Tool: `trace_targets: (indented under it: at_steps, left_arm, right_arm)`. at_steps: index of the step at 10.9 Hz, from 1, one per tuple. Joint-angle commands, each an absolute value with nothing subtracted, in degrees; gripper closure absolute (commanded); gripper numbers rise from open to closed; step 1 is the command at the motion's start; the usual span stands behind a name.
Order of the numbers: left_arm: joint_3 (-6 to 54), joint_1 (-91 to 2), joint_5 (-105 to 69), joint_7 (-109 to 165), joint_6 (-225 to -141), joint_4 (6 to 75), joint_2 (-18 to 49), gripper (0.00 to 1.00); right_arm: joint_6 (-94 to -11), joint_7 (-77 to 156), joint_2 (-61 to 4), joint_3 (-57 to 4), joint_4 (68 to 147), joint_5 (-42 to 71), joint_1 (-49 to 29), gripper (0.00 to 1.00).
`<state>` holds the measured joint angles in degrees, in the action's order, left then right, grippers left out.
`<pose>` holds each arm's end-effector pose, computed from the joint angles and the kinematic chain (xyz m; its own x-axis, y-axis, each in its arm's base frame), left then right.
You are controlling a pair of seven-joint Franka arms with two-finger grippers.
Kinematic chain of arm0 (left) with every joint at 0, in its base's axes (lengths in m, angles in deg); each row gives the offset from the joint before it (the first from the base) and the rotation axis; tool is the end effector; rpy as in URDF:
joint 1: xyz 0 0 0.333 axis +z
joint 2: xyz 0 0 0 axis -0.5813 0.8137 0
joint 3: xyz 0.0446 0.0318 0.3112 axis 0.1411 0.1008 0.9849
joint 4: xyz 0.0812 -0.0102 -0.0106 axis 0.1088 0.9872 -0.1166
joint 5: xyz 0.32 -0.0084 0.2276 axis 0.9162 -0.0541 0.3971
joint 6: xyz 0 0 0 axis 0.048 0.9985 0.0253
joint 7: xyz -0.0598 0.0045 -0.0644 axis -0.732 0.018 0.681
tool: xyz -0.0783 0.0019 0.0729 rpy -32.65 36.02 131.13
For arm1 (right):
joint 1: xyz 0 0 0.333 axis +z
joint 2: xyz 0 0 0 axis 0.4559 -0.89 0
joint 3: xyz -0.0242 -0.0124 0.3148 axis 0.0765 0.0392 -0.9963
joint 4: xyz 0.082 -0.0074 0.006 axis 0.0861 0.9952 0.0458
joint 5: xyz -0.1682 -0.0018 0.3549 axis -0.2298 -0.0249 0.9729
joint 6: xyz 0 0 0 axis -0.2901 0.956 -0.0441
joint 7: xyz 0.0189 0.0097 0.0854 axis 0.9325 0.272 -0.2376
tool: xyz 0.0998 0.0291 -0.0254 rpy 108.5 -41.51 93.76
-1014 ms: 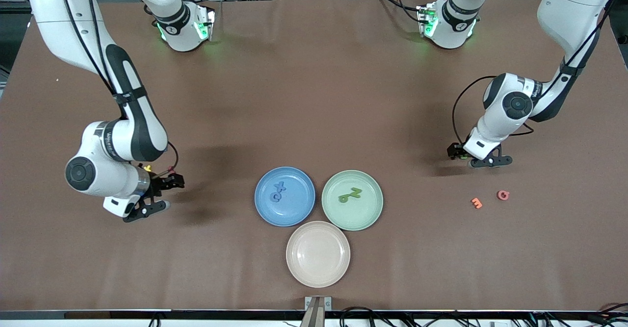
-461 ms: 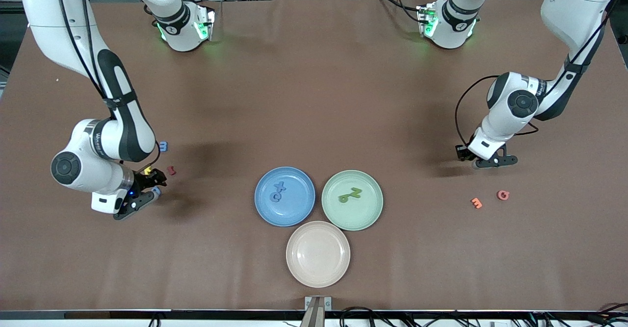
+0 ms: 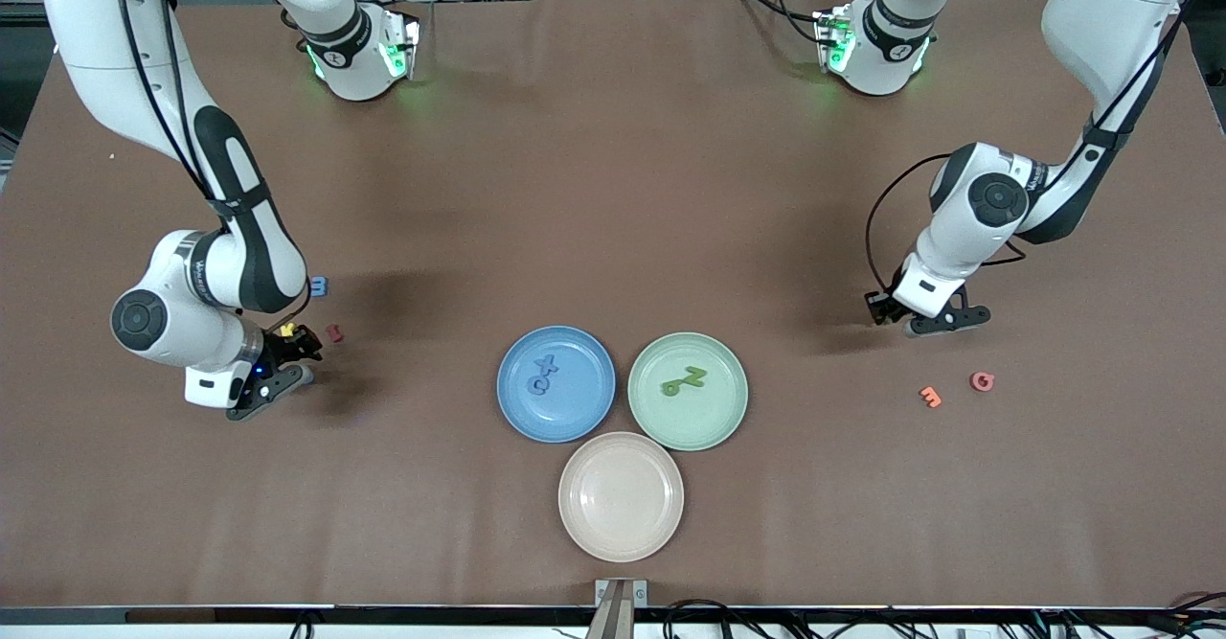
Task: Sort letters by color into matching plates
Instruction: 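Grasp the blue 6 with the right gripper while the left gripper drops the green u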
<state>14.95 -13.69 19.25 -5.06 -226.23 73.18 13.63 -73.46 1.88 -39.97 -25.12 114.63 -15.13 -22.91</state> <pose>0.5277 -0.0793 0.1987 0.9712 0.1935 0.1393 0.1873 -0.9807 0.0565 0.6360 -0.0264 0.1887 0.8145 0.5787 -0.0415 0.5766 -0.8153 -0.0526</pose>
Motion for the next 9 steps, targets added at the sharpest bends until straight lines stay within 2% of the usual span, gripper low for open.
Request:
trace_targets:
  at_steps: [1, 3, 4, 7, 9]
  left_arm:
    - [8.53, -14.0, 19.6, -19.22, -226.3, 66.87, 15.85, 1.0]
    - [4.75, -16.01, 19.6, -29.42, -226.3, 61.16, 18.3, 1.0]
    - [4.74, -18.99, 19.6, -34.17, -226.3, 57.65, 19.97, 1.0]
    - [5.61, -27.43, 20.04, -44.73, -226.22, 48.42, 25.86, 1.0]
    - [8.85, -31.82, 20.13, -47.74, -226.13, 44.71, 27.72, 1.0]
  right_arm:
    - [-74.61, 0.52, -39.91, -25.83, 115.37, -15.91, -24.04, 0.41]
    - [-74.61, 0.52, -40.26, -25.83, 114.93, -15.91, -23.96, 0.45]
    - [-74.7, 0.52, -40.26, -25.83, 114.93, -15.91, -24.04, 0.46]
    - [-75.14, 0.78, -41.23, -25.92, 114.14, -15.65, -23.69, 0.47]
    - [-75.05, 0.61, -41.84, -25.92, 113.44, -15.65, -23.87, 0.5]
